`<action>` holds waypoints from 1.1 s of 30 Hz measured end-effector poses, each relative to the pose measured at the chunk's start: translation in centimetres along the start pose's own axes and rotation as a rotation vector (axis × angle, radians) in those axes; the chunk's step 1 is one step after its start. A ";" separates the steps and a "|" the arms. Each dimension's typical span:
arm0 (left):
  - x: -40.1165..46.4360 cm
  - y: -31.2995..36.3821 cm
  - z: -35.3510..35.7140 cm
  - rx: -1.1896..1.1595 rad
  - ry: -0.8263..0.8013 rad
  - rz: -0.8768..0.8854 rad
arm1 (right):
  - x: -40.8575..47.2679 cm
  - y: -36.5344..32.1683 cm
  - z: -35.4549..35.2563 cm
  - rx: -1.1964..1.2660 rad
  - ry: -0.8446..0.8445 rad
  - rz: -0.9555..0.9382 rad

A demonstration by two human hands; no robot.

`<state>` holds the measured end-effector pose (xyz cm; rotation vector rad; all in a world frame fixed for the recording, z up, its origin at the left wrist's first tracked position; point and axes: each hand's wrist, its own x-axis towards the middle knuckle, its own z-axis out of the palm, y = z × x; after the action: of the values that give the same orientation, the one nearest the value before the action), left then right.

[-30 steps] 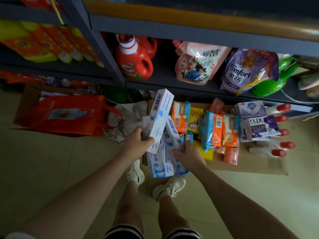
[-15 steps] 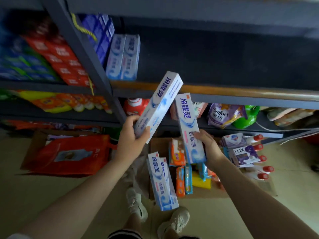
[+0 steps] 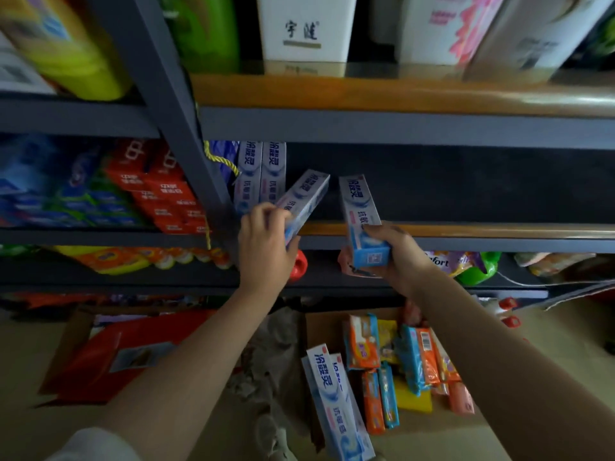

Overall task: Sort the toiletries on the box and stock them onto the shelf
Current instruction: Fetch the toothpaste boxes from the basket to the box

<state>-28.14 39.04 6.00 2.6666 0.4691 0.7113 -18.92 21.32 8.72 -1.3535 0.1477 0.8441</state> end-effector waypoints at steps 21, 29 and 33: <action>5.6 -1.7 2.6 0.098 -0.270 0.246 | 7.4 -4.9 4.0 -0.856 0.283 -0.278; 6.7 -2.8 4.4 0.146 -0.432 0.072 | 10.3 -2.5 5.1 -1.020 0.250 -0.239; 7.2 -3.2 4.7 0.233 -0.484 -0.188 | 11.1 -2.0 4.8 -0.980 0.306 -0.275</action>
<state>-20.45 43.61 3.84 2.8223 0.6837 -0.0539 -11.70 30.64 5.41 -2.3548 -0.2522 0.4581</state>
